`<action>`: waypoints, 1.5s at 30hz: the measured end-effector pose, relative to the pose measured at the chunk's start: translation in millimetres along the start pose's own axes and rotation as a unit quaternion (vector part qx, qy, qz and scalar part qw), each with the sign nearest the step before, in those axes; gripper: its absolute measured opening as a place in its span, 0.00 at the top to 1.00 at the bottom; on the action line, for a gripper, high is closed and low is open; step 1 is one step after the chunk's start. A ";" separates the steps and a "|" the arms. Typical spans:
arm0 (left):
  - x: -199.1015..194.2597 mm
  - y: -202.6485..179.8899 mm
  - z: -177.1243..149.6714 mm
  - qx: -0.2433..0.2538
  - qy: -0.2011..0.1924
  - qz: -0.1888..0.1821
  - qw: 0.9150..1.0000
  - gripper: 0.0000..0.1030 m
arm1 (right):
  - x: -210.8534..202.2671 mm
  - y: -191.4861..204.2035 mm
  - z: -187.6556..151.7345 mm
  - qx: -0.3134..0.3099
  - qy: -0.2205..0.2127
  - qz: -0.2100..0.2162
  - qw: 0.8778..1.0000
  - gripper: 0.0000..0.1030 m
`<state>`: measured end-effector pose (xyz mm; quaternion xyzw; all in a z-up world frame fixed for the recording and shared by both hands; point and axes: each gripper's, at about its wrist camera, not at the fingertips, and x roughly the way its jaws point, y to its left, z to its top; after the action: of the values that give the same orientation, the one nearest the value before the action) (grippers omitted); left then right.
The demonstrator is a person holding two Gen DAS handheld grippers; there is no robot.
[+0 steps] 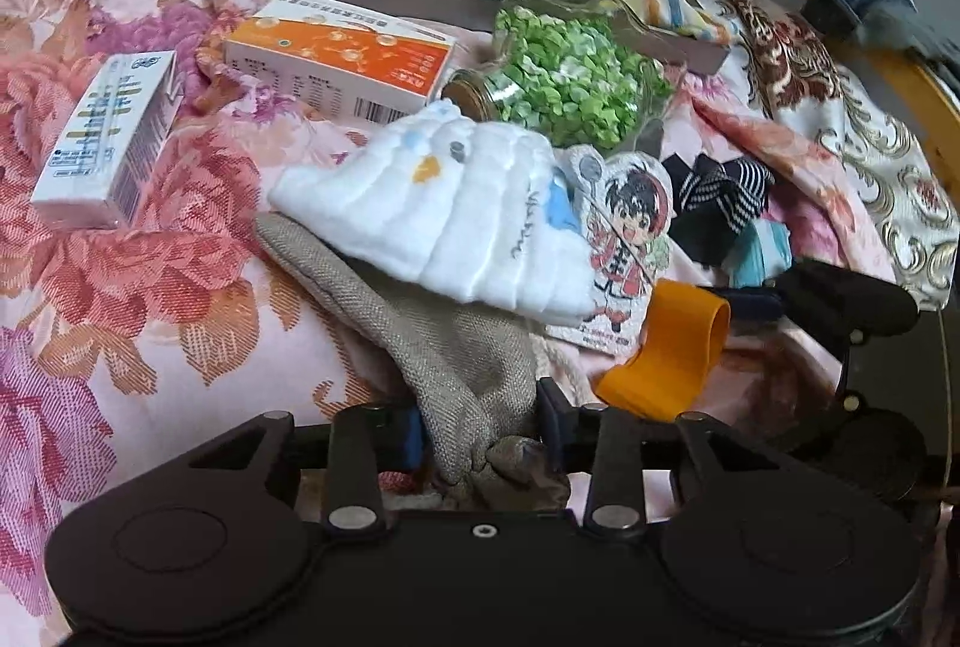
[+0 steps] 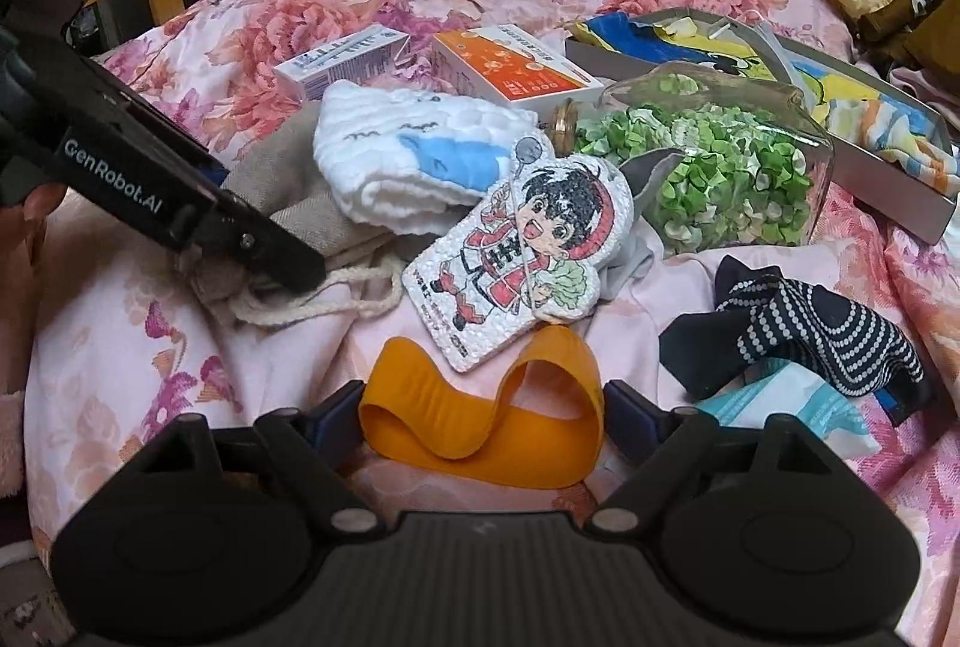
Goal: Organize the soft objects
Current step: 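Grasp the orange rubber strap with the right tool while the left tool holds the pouch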
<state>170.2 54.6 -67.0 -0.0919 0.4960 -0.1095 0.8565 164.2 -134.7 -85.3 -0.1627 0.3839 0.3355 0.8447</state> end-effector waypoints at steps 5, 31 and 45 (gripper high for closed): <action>-3.7 -6.6 -1.3 0.021 -0.011 -0.005 1.000 0.67 | -4.9 -0.2 2.3 -0.009 0.009 0.000 1.000 0.29; -26.6 -42.6 -9.5 0.117 -0.063 -0.112 0.985 0.69 | -20.1 -1.2 14.0 -0.019 0.031 -0.008 0.999 0.69; -49.8 -48.1 -12.3 0.191 -0.173 0.028 0.966 0.72 | -38.0 -9.6 25.7 0.026 -0.044 0.025 0.998 0.72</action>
<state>130.7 21.7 -18.9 0.0697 0.3126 -0.1609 0.9336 166.4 -144.8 -39.5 -0.1162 0.3587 0.3534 0.8561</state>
